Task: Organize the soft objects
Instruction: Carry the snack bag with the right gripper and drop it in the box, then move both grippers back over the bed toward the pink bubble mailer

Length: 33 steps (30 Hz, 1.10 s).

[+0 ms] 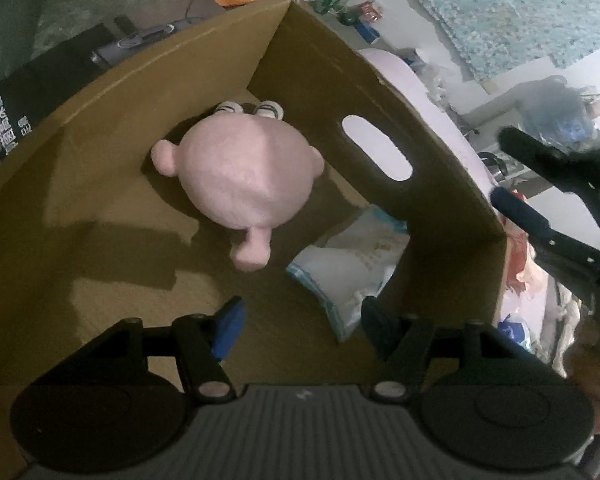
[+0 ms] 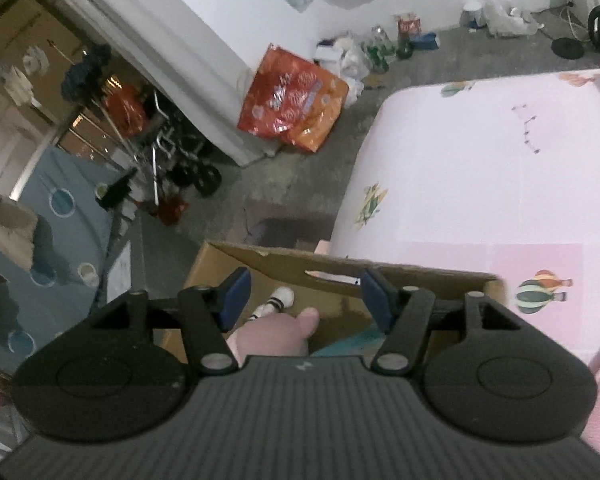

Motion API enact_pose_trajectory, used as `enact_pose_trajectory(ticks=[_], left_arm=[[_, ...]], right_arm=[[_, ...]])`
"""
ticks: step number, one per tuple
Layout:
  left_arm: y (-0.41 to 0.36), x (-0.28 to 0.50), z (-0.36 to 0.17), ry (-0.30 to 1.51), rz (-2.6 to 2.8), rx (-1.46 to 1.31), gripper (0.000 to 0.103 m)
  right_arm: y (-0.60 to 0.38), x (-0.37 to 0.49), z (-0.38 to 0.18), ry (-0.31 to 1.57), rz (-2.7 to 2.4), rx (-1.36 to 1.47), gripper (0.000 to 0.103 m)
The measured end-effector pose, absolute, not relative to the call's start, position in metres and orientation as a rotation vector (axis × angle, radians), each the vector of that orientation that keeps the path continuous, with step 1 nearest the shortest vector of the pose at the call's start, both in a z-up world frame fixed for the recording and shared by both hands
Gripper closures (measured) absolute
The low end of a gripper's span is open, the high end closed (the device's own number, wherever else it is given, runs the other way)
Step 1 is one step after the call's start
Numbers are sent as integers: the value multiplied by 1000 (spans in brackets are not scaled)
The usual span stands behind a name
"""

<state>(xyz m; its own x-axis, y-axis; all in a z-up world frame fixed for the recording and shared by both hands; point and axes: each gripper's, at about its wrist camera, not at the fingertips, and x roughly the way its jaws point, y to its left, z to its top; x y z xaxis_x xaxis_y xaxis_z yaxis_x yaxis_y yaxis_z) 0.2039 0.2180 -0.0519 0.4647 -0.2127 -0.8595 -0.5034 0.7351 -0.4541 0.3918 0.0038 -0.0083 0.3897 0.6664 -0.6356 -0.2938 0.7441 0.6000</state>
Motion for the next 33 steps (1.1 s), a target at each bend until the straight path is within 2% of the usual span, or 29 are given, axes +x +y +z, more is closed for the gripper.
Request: enact_pose_trajectory(ticks=[10,18,22,33], left_arm=[[208,173,-21,1001,230,-708,29],[181,158,7,945,181,-563,26],[159,179,5,986,125,-449,26],[113,261,-49,1124,13,-97,27]], right_arm=[[-72,349,34,883,720,481,42],[-149,276,58,812,782,484,42],[-190,231,51,809,803,500,42],[-284,119,-13,849,755,652,41]])
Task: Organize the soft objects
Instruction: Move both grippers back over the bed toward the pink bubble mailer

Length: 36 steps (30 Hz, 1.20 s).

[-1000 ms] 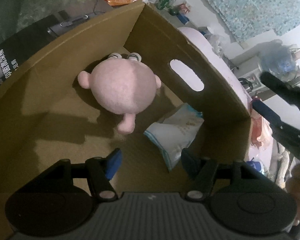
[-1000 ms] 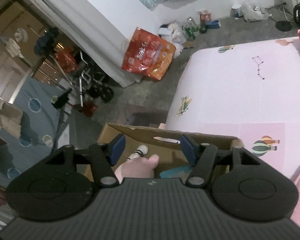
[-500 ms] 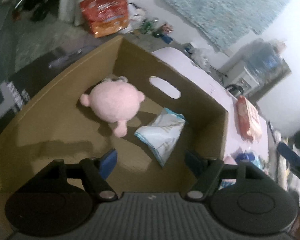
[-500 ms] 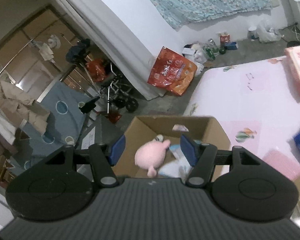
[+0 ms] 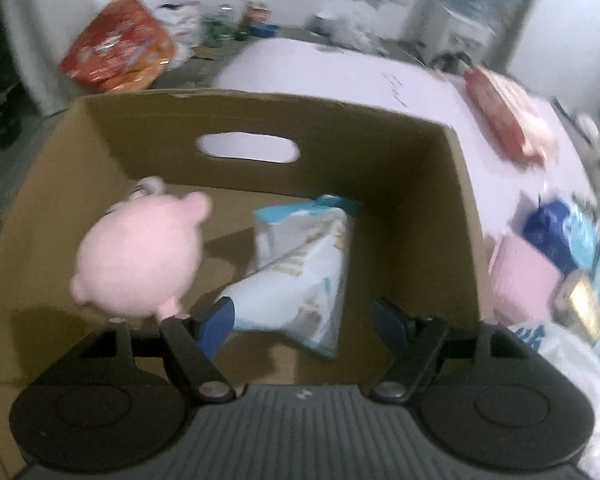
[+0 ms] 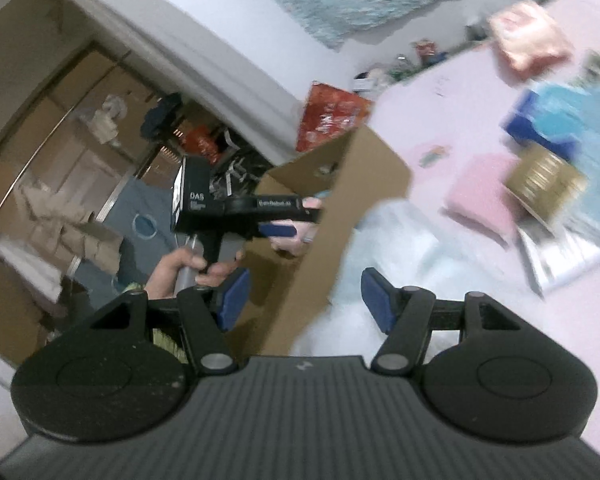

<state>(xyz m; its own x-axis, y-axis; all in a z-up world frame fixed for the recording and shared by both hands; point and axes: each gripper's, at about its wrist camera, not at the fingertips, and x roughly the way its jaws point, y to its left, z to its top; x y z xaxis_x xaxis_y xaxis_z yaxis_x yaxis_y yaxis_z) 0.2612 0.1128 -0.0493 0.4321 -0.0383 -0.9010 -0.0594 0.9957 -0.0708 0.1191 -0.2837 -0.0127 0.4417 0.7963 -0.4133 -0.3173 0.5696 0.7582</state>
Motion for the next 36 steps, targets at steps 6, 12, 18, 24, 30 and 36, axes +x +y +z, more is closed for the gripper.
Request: enact_pose_trajectory(ticks=[6,12,18,24,30,36], left_arm=[[105,280,-76,1174,110,-4,36],[113,273,-77,1144,261,5,37],[122,270,-74,1146,323,-45,29],[129,257,-49,1080,327,-125,13],[124,225,-6,960,331,-130,13],[95,190,41,834,226,-154,13]], right_arm=[[-322,94,-45,860,661,724,41],[-336,95,-61,875,625,781,41],[-334,111,-63,899,604,802,41],[-342,106,-63,877,595,805,40],[-355,109,-62,824,573,825,39],[-352,119,-71,788,525,808,40]])
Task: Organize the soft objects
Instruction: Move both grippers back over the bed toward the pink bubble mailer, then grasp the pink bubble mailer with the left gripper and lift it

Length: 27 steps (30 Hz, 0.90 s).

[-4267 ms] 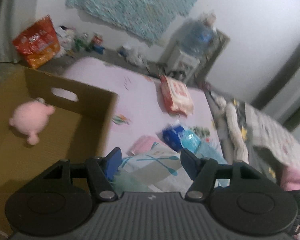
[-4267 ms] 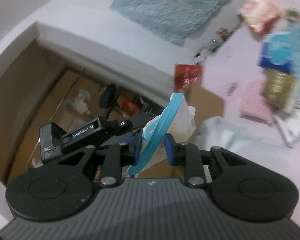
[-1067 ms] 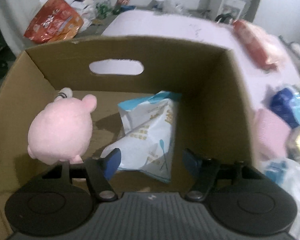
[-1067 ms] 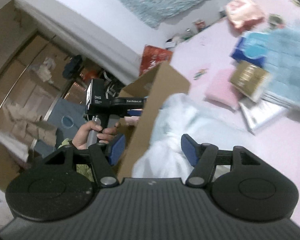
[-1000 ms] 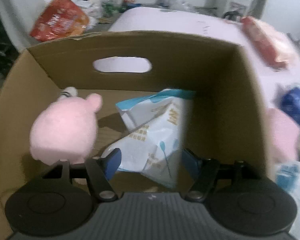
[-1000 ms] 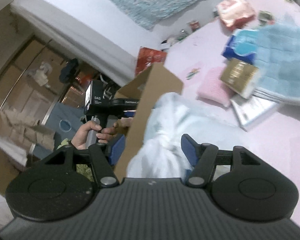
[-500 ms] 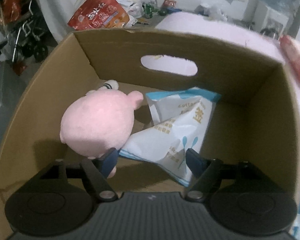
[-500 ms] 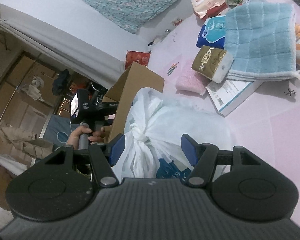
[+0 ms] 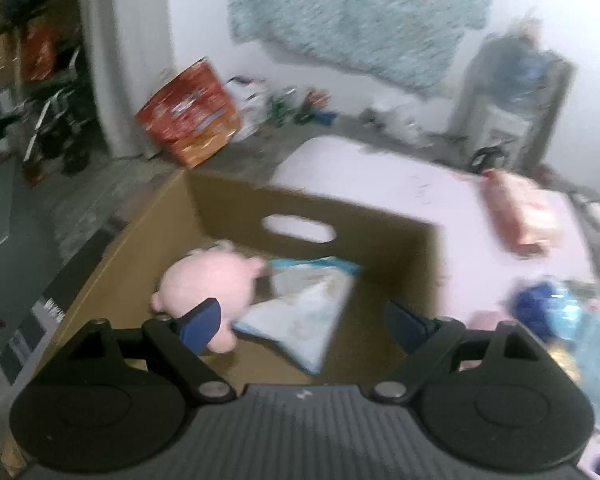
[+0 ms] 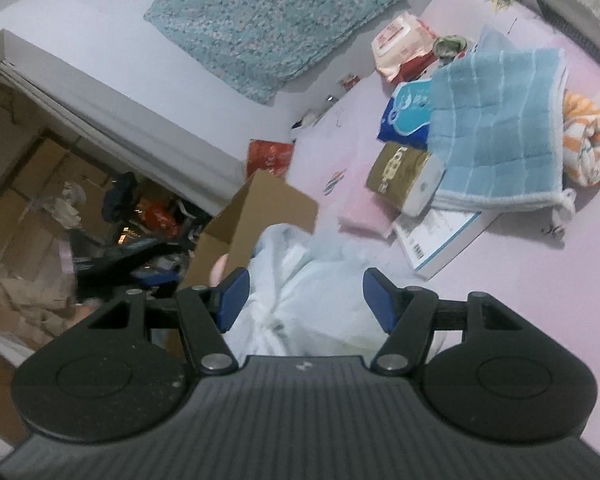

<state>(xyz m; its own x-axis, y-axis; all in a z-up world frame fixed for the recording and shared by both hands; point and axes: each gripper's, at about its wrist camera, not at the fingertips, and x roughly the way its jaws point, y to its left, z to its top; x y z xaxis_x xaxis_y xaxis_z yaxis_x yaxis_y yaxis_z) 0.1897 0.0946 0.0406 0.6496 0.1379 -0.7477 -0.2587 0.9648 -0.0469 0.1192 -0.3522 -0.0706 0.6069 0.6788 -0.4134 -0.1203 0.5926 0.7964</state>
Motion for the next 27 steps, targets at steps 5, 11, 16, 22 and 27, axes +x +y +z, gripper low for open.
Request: enact_pose_trajectory(ticks=[5,11,16,22,27], left_arm=[[44,165,64,815,41,-142,11],[-14,160,51,881,-136,-158,9],[-56,185,29,959,-185,-130,10],[-91,241,-4,1098,-135,-111,10],[-84,295,-40,1271,9,-286,10]], right_arm=[[-347,132,-66,739,451,647,41],[-356,167,-63,712,400,563,43],[-358,179,-64,698,396,515,43],[-351,177,-76,698,420,441,42],[-344,170,-86,692,452,416,42]])
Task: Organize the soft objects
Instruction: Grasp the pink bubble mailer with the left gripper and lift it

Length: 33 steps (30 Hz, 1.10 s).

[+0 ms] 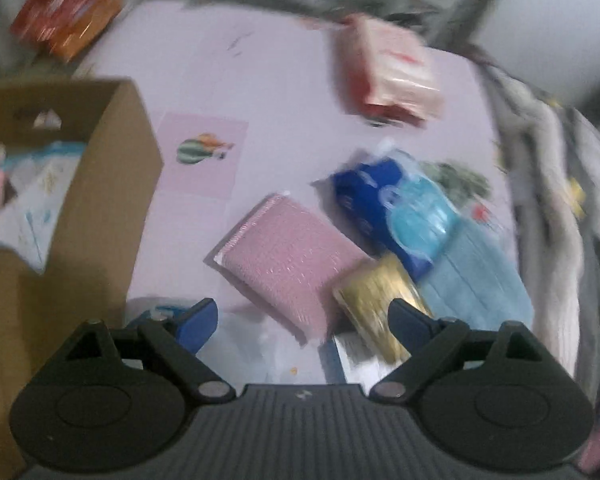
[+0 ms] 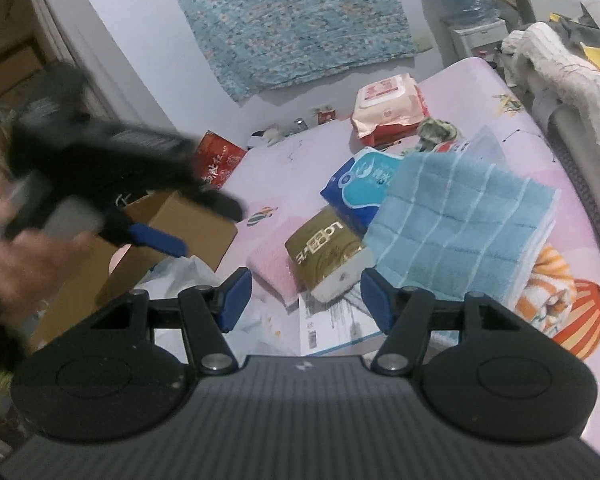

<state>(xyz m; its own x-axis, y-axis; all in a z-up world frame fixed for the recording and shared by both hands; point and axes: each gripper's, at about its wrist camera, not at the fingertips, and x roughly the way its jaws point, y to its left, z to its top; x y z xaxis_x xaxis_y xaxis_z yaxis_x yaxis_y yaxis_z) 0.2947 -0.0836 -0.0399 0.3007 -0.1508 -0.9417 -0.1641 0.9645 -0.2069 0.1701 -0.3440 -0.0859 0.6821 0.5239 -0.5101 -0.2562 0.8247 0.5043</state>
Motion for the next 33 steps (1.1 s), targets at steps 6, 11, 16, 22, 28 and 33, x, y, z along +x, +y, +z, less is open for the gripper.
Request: enact_pose_trajectory(ticks=[6,11,16,22,28,33], left_arm=[[-80,342,-74,1391,174,-399,10],[-87,360,-106,1486,228,-482,10],[-85,368,-124,1500,281,-542,8],[-86,365,-129,1489,298,-546,22],[-67,354,-129,1459,347,-676,21],[-67,356,-124,1437,355,-635,27]], right_arm=[[-351,167,-92,666,468,479,42],[-353,163,-94,647,489,505,42],[-356,157,-94,631,493,518,42],[-360,150,-92,619,489,520,42],[-362,145,-88,601,492,528,42],[-362,145,-92,613,487,536,42]])
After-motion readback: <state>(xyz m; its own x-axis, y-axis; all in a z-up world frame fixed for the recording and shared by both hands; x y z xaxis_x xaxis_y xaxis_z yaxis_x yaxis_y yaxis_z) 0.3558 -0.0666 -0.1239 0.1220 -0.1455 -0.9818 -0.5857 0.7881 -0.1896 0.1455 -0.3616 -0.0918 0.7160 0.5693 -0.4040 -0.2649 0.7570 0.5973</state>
